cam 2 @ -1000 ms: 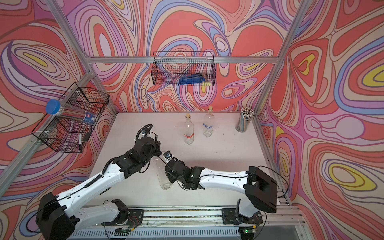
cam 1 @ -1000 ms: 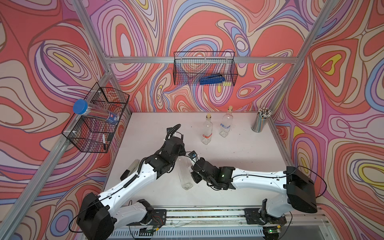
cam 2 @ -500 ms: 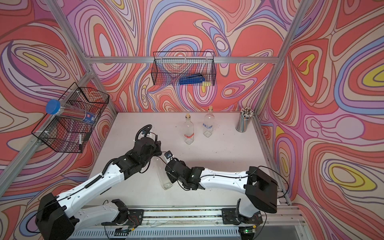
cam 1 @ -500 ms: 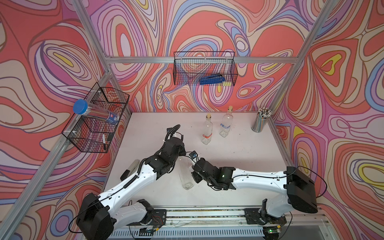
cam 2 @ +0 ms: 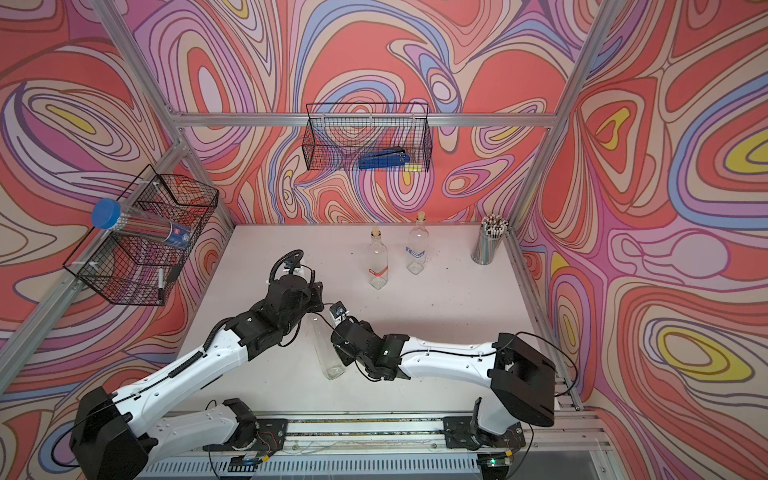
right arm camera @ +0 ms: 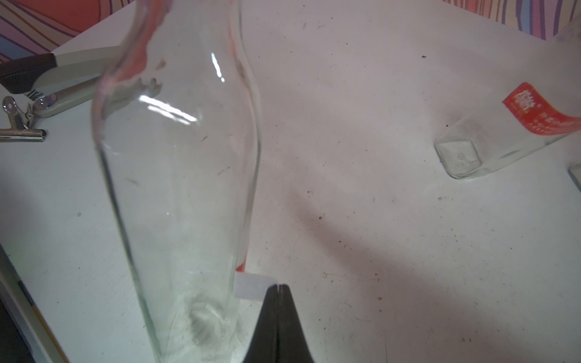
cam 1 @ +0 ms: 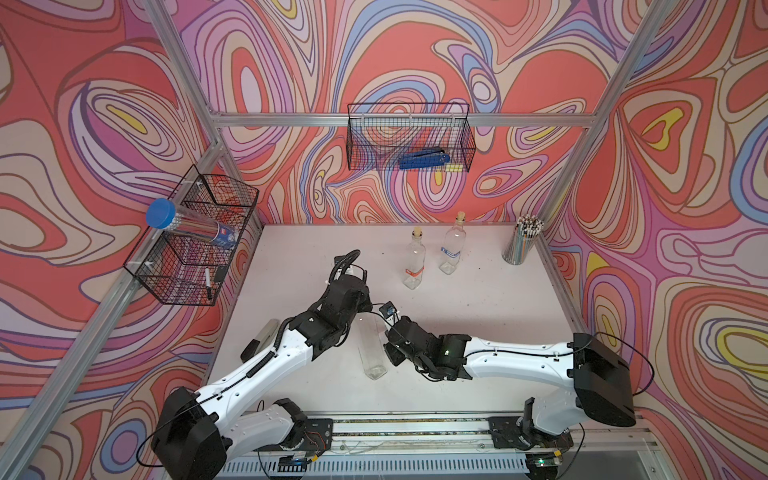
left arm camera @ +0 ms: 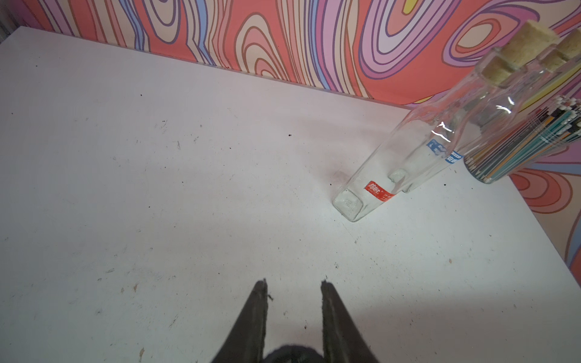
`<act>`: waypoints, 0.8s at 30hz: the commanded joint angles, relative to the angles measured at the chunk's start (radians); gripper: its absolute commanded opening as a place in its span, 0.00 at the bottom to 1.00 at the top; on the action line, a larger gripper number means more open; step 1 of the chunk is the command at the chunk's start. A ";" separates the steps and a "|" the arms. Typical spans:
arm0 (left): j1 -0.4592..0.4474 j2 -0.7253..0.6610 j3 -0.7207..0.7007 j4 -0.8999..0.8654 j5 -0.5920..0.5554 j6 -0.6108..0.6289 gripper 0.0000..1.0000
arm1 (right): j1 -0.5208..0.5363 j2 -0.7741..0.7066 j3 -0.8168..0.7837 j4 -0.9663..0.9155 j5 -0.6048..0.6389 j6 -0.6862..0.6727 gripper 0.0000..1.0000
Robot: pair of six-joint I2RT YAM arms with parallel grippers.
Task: Remove the label from the bottle
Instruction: Tear open the label from the bottle.
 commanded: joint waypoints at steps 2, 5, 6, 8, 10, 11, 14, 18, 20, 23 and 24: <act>-0.009 -0.017 -0.028 -0.038 -0.009 0.051 0.00 | -0.006 -0.034 -0.020 -0.020 0.066 -0.007 0.00; -0.009 -0.020 -0.031 -0.030 -0.004 0.054 0.00 | -0.006 -0.033 -0.018 -0.020 0.067 -0.007 0.00; -0.009 -0.021 -0.034 -0.028 -0.003 0.055 0.00 | -0.006 -0.033 -0.020 -0.020 0.069 -0.007 0.00; -0.009 -0.026 -0.039 -0.020 0.000 0.058 0.00 | -0.006 -0.033 -0.020 -0.019 0.069 -0.008 0.00; -0.009 -0.028 -0.042 -0.016 0.003 0.059 0.00 | -0.006 -0.034 -0.020 -0.018 0.071 -0.010 0.00; -0.009 -0.030 -0.045 -0.012 0.005 0.061 0.00 | -0.006 -0.034 -0.020 -0.016 0.069 -0.010 0.00; -0.009 -0.036 -0.054 0.003 0.012 0.062 0.00 | -0.006 -0.032 -0.020 -0.015 0.066 -0.011 0.00; -0.009 -0.041 -0.065 0.021 0.023 0.067 0.00 | -0.006 -0.028 -0.023 -0.012 0.063 -0.010 0.00; -0.009 -0.047 -0.074 0.036 0.030 0.069 0.00 | -0.006 -0.029 -0.026 -0.011 0.065 -0.009 0.00; -0.009 -0.051 -0.083 0.050 0.038 0.073 0.00 | -0.006 -0.027 -0.027 -0.009 0.064 -0.009 0.00; -0.008 -0.051 -0.084 0.054 0.042 0.075 0.00 | -0.006 -0.027 -0.027 -0.009 0.064 -0.010 0.00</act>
